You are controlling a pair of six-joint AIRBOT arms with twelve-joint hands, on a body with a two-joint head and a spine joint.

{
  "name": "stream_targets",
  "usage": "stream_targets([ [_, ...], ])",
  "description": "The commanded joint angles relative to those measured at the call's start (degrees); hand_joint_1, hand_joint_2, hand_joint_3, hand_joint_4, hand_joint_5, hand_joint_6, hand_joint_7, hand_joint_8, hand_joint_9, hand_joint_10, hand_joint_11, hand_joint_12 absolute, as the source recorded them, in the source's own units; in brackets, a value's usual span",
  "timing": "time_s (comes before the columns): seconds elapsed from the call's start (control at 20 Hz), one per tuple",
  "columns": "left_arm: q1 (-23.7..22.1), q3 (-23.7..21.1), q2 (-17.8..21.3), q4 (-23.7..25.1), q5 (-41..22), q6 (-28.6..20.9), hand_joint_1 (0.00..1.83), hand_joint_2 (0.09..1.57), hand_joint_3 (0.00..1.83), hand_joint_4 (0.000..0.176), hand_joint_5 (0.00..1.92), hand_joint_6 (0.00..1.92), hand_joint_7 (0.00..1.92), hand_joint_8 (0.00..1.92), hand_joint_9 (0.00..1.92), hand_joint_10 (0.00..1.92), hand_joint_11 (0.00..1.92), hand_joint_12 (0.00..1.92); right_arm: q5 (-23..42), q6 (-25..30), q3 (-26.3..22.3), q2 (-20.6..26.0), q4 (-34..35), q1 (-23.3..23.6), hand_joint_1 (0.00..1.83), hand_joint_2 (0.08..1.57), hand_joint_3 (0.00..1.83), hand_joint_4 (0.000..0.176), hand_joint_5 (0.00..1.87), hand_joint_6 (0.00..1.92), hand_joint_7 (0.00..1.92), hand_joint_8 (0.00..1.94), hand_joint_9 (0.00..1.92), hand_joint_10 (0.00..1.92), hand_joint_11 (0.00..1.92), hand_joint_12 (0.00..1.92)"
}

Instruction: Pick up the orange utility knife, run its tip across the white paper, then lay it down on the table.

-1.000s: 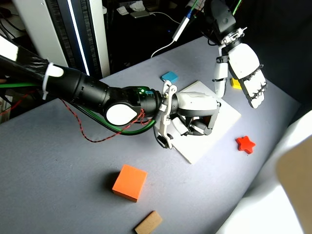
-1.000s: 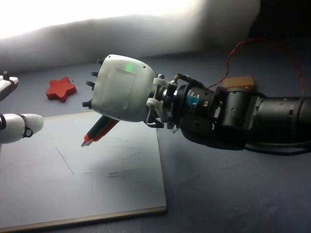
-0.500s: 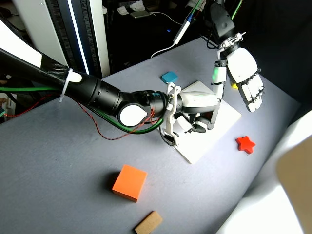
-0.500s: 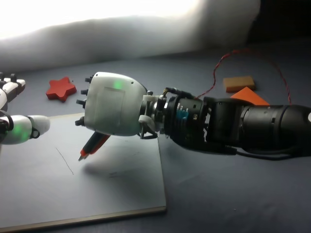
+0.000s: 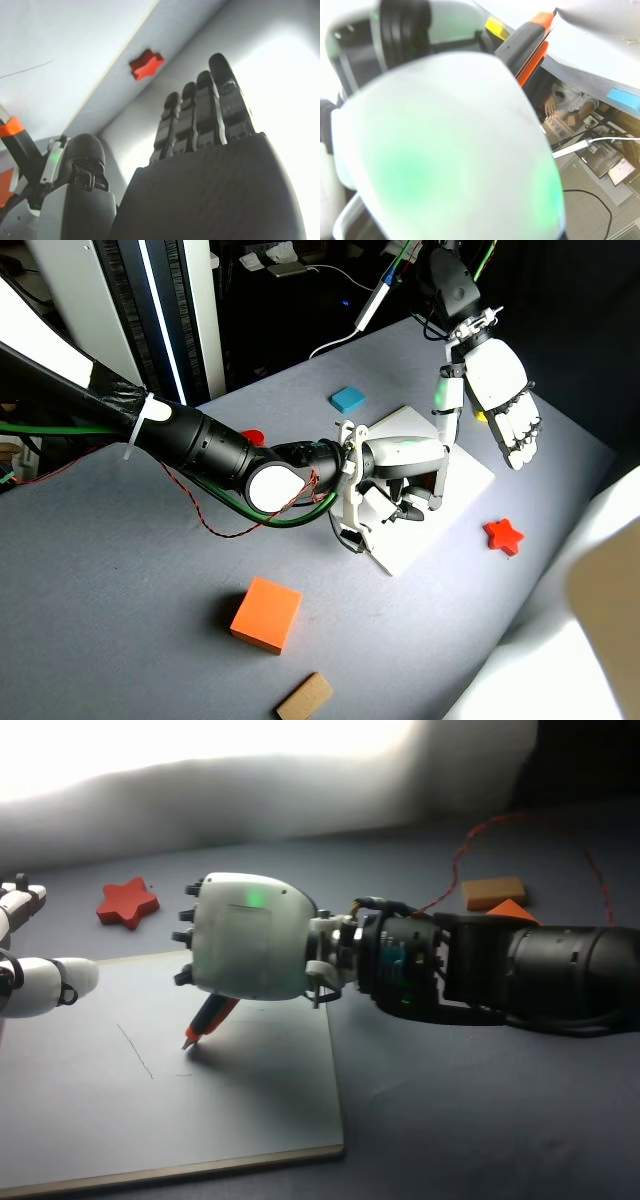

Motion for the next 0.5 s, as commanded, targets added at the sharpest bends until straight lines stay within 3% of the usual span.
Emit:
stream_targets([
  [0.0,-0.2,0.2,0.4,2.4,-4.8,-0.2,0.00,1.28,0.00,0.001,0.00,0.00,0.02,0.00,0.06,0.00,0.00,0.60,5.3,-0.4,0.3,0.7,1.1,-0.1,1.51,1.12,0.37,0.176,1.48,1.92,1.63,1.94,1.73,1.92,1.79,1.92],
  [0.3,-0.3,-0.3,0.1,2.4,-5.2,-0.5,0.00,1.28,0.00,0.001,0.00,0.00,0.02,0.00,0.06,0.01,0.00,0.62,6.9,0.9,0.9,3.2,-0.4,-0.3,1.49,1.13,0.36,0.176,1.45,1.92,1.60,1.94,1.72,1.92,1.79,1.92],
  [0.45,-0.9,-0.5,0.1,2.3,-5.5,-0.5,0.00,1.28,0.00,0.009,0.00,0.00,0.02,0.00,0.06,0.00,0.00,0.56,8.2,1.8,0.9,5.1,-2.3,-0.6,1.50,1.13,0.35,0.176,1.52,1.92,1.63,1.94,1.73,1.92,1.80,1.92],
])
